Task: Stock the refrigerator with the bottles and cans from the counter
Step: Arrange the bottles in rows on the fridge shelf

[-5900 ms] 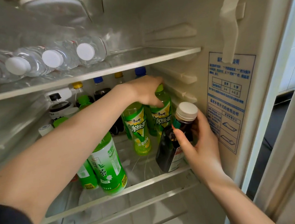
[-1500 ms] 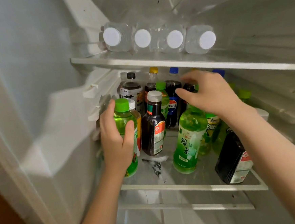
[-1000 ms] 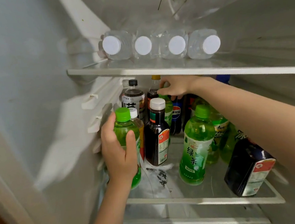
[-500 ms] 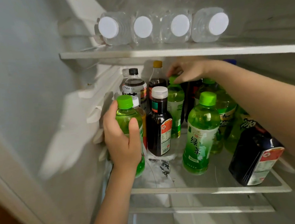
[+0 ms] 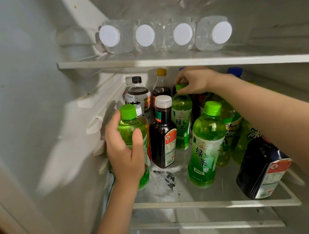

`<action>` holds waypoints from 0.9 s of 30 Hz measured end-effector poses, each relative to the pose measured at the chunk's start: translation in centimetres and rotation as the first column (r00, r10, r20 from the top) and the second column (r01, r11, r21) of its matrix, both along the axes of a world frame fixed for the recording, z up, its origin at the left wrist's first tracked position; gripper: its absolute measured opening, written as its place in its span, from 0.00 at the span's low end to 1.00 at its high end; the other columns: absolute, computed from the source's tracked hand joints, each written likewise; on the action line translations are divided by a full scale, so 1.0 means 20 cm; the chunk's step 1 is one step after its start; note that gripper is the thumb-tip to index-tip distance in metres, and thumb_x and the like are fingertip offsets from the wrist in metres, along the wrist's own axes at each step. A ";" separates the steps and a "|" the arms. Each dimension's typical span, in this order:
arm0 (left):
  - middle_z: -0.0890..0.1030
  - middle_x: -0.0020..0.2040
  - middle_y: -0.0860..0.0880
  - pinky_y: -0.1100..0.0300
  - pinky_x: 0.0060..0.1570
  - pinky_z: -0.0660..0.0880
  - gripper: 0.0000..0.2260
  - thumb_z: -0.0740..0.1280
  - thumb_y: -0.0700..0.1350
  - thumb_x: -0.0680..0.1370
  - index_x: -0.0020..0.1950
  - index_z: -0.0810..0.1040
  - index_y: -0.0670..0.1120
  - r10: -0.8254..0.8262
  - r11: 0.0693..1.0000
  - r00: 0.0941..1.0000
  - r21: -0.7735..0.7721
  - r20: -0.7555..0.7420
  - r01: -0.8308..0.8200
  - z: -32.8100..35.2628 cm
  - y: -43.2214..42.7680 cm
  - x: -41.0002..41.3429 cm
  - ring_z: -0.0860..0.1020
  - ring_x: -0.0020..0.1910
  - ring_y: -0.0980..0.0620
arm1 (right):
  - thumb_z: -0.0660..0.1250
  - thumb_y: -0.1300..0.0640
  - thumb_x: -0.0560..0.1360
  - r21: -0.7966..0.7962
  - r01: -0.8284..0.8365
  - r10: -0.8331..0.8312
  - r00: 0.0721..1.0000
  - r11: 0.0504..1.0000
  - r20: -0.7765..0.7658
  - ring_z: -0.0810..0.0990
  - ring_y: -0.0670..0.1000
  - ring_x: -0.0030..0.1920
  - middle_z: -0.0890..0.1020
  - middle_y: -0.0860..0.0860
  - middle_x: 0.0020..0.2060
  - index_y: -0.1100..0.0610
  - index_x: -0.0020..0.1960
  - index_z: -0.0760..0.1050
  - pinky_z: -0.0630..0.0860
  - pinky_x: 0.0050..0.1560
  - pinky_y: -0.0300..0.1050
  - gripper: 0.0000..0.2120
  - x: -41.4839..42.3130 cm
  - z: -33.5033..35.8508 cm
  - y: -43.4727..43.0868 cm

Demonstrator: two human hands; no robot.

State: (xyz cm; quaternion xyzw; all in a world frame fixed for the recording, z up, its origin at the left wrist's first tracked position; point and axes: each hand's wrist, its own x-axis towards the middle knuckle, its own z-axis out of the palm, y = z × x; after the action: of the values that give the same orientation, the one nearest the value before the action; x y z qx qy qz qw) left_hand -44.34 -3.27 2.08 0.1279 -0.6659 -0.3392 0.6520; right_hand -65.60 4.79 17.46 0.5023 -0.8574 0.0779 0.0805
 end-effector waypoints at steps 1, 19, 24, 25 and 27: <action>0.75 0.61 0.45 0.46 0.57 0.75 0.22 0.61 0.47 0.75 0.69 0.67 0.43 0.002 1.000 1.000 -0.003 0.001 -0.002 0.00 0.00 0.00 0.75 0.60 0.47 | 0.70 0.51 0.72 0.008 -0.004 0.003 1.000 1.000 0.009 0.75 0.53 0.58 0.77 0.54 0.60 0.54 0.62 0.74 0.72 0.52 0.42 0.20 -0.01 0.00 0.01; 0.72 0.61 0.53 0.71 0.60 0.67 0.22 0.61 0.47 0.76 0.69 0.66 0.43 0.045 0.997 0.999 -0.057 0.001 -0.045 -0.02 -0.01 0.00 0.72 0.61 0.59 | 0.72 0.47 0.70 -0.030 0.024 -0.024 0.999 0.999 -0.023 0.72 0.47 0.49 0.76 0.50 0.54 0.50 0.55 0.75 0.68 0.46 0.41 0.16 -0.07 -0.02 0.04; 0.72 0.62 0.52 0.65 0.61 0.69 0.22 0.61 0.47 0.76 0.69 0.66 0.43 0.037 0.998 0.999 -0.053 0.002 -0.037 -0.02 -0.01 0.00 0.73 0.62 0.53 | 0.71 0.46 0.71 -0.035 0.004 -0.005 1.000 0.999 -0.030 0.73 0.47 0.49 0.74 0.46 0.48 0.50 0.55 0.76 0.68 0.45 0.40 0.16 -0.06 -0.02 0.05; 0.72 0.62 0.52 0.65 0.61 0.69 0.22 0.61 0.47 0.76 0.69 0.66 0.44 0.035 0.998 0.999 -0.056 -0.002 -0.035 -0.02 -0.01 0.00 0.73 0.62 0.54 | 0.71 0.46 0.71 -0.034 -0.007 0.006 1.000 0.999 -0.026 0.73 0.47 0.49 0.74 0.46 0.48 0.50 0.55 0.76 0.69 0.45 0.40 0.15 -0.06 -0.02 0.06; 0.72 0.62 0.52 0.66 0.59 0.69 0.22 0.61 0.47 0.76 0.69 0.66 0.44 0.026 0.998 1.000 -0.056 -0.008 -0.026 -0.02 -0.01 0.00 0.73 0.61 0.55 | 0.71 0.46 0.71 -0.027 -0.041 0.041 0.999 0.999 -0.021 0.74 0.47 0.49 0.75 0.46 0.48 0.50 0.55 0.77 0.69 0.46 0.40 0.15 -0.06 -0.01 0.06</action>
State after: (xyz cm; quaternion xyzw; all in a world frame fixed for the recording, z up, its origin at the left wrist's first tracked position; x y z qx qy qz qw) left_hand -44.41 -3.47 1.65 0.1170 -0.6713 -0.3124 0.6619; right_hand -66.73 6.08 17.24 0.5193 -0.8450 0.0862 0.0945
